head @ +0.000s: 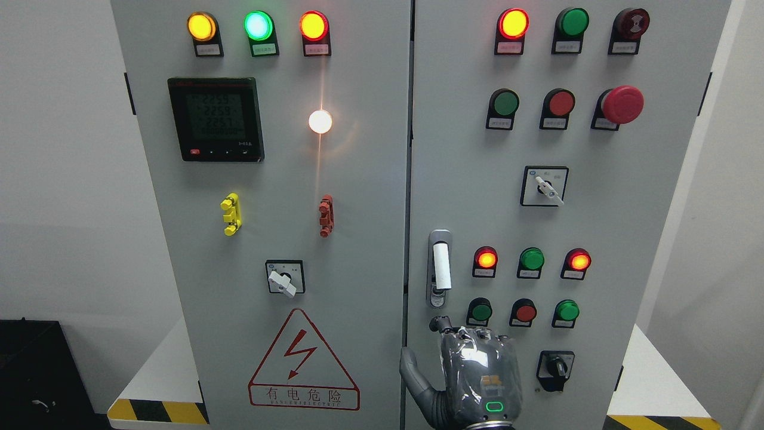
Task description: Release door handle
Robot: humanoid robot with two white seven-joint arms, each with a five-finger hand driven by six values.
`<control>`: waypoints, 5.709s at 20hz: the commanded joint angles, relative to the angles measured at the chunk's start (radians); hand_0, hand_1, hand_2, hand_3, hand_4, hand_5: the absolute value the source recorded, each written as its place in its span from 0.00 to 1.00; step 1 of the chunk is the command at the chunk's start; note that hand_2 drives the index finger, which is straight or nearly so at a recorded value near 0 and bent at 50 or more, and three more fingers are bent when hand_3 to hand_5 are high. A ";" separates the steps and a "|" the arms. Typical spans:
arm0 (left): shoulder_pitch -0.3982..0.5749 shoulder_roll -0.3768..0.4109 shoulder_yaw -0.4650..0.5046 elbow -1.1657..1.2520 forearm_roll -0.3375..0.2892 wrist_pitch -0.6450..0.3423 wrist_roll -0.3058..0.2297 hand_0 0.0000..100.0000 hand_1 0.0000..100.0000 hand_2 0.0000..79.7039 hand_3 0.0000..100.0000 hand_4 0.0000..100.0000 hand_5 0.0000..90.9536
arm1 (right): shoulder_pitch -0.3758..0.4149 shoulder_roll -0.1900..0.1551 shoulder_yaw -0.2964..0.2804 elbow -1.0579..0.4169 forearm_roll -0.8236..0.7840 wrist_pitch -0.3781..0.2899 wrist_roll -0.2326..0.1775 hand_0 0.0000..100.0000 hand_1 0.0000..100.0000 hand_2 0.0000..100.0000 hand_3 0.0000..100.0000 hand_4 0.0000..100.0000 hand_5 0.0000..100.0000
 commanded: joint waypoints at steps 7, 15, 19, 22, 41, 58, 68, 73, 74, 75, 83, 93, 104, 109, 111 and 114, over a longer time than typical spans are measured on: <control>0.017 0.000 0.000 0.000 0.001 0.000 0.000 0.12 0.56 0.00 0.00 0.00 0.00 | -0.001 -0.004 -0.016 -0.031 -0.004 -0.001 0.001 0.53 0.17 0.74 1.00 0.99 1.00; 0.017 0.000 0.000 0.000 0.001 0.000 0.000 0.12 0.56 0.00 0.00 0.00 0.00 | -0.023 -0.004 -0.034 -0.029 -0.004 -0.001 -0.002 0.45 0.18 0.87 1.00 1.00 1.00; 0.017 0.000 0.000 0.001 0.001 0.000 0.000 0.12 0.56 0.00 0.00 0.00 0.00 | -0.058 -0.007 -0.042 -0.026 -0.006 -0.001 0.001 0.39 0.17 0.91 1.00 1.00 1.00; 0.017 0.000 0.000 0.000 -0.001 0.000 0.000 0.12 0.56 0.00 0.00 0.00 0.00 | -0.072 -0.009 -0.056 -0.018 -0.006 -0.001 0.001 0.35 0.19 0.94 1.00 1.00 1.00; 0.017 0.000 0.000 0.000 0.001 0.000 0.000 0.12 0.56 0.00 0.00 0.00 0.00 | -0.176 -0.012 -0.087 0.054 -0.001 -0.001 -0.002 0.29 0.14 1.00 1.00 1.00 1.00; 0.017 0.000 0.000 0.000 -0.001 0.000 0.000 0.12 0.56 0.00 0.00 0.00 0.00 | -0.213 -0.010 -0.087 0.091 0.000 -0.001 -0.003 0.28 0.26 1.00 1.00 1.00 1.00; 0.017 0.000 0.000 0.000 -0.001 0.000 0.000 0.12 0.56 0.00 0.00 0.00 0.00 | -0.218 -0.010 -0.088 0.091 0.000 -0.001 -0.002 0.28 0.28 1.00 1.00 1.00 1.00; 0.017 0.000 0.000 0.000 0.001 0.000 0.000 0.12 0.56 0.00 0.00 0.00 0.00 | -0.218 -0.012 -0.088 0.094 0.002 -0.001 -0.002 0.32 0.28 1.00 1.00 1.00 1.00; 0.017 0.000 0.000 0.000 0.001 0.000 0.000 0.12 0.56 0.00 0.00 0.00 0.00 | -0.218 -0.011 -0.088 0.092 0.002 -0.001 -0.002 0.33 0.28 1.00 1.00 1.00 1.00; 0.017 0.000 0.000 0.000 0.001 0.000 0.000 0.12 0.56 0.00 0.00 0.00 0.00 | -0.218 -0.010 -0.088 0.094 0.002 -0.001 -0.002 0.33 0.28 1.00 1.00 1.00 1.00; 0.017 0.000 0.000 0.000 0.001 0.000 0.000 0.12 0.56 0.00 0.00 0.00 0.00 | -0.219 -0.010 -0.090 0.092 0.002 0.001 -0.002 0.38 0.28 0.99 1.00 1.00 1.00; 0.017 0.000 0.000 0.000 0.001 0.000 0.000 0.12 0.56 0.00 0.00 0.00 0.00 | -0.218 -0.010 -0.093 0.091 0.002 0.002 -0.005 0.40 0.30 0.99 1.00 1.00 1.00; 0.017 0.000 0.000 0.000 -0.001 0.000 0.000 0.12 0.56 0.00 0.00 0.00 0.00 | -0.214 -0.010 -0.094 0.084 0.002 0.004 -0.007 0.44 0.30 0.99 1.00 1.00 1.00; 0.017 0.000 0.000 0.000 0.001 0.000 0.000 0.12 0.56 0.00 0.00 0.00 0.00 | -0.211 -0.010 -0.100 0.084 0.002 0.004 -0.007 0.48 0.30 0.99 1.00 1.00 1.00; 0.017 0.000 0.000 0.000 0.001 0.000 0.000 0.12 0.56 0.00 0.00 0.00 0.00 | -0.213 -0.010 -0.100 0.084 0.002 0.004 -0.007 0.48 0.31 0.99 1.00 1.00 1.00; 0.017 0.000 0.000 0.001 0.001 0.000 0.000 0.12 0.56 0.00 0.00 0.00 0.00 | -0.211 -0.010 -0.102 0.084 0.002 0.004 -0.008 0.49 0.31 0.99 1.00 1.00 1.00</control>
